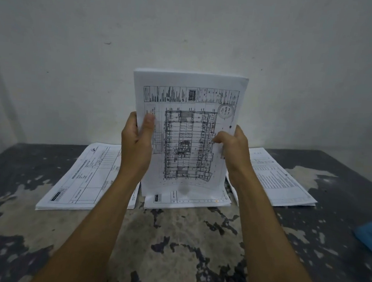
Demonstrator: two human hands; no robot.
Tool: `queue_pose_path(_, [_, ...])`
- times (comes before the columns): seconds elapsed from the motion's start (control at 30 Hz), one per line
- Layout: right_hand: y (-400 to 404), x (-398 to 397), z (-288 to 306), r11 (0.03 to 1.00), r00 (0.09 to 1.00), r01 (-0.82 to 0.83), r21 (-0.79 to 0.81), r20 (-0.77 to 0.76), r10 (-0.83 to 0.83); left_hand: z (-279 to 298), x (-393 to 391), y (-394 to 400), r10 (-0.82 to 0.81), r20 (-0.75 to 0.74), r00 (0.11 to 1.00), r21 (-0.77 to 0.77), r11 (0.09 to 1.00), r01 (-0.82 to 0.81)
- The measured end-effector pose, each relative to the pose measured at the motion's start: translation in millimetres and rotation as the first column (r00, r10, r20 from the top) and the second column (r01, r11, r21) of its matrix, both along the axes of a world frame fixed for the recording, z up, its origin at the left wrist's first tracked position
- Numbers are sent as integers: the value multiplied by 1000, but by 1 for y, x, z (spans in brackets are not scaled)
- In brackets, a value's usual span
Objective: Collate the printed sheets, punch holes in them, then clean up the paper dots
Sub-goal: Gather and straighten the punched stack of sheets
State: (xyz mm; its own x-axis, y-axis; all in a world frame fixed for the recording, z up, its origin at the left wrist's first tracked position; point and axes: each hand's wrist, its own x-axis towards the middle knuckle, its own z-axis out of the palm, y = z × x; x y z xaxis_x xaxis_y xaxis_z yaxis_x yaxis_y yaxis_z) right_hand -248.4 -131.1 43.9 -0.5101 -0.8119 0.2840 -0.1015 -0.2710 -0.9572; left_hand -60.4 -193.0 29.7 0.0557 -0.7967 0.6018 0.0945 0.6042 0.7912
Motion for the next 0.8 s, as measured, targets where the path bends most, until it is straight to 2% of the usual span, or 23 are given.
queue_pose_path(0.17, [1,2,-1,997,997,65,-34,54,-63,0,1,-1,7,0,1000,-23,1000,-7])
queue_pose_path(0.27, [-1,2,-1,1000,1000,-9,24,-3,9,0,-2,0,6,-9,1000,-11,1000,-6])
queue_pose_path(0.47, [-3,-1,-2,998,995,19,-62,-97,-25,7,-4,2,51,-31,998,-46,998,-53])
queue_pose_path(0.8, [-2,-4,1,998,1000,-6,-55,-1,5,5,5,-6,56,45,997,-65,997,-53])
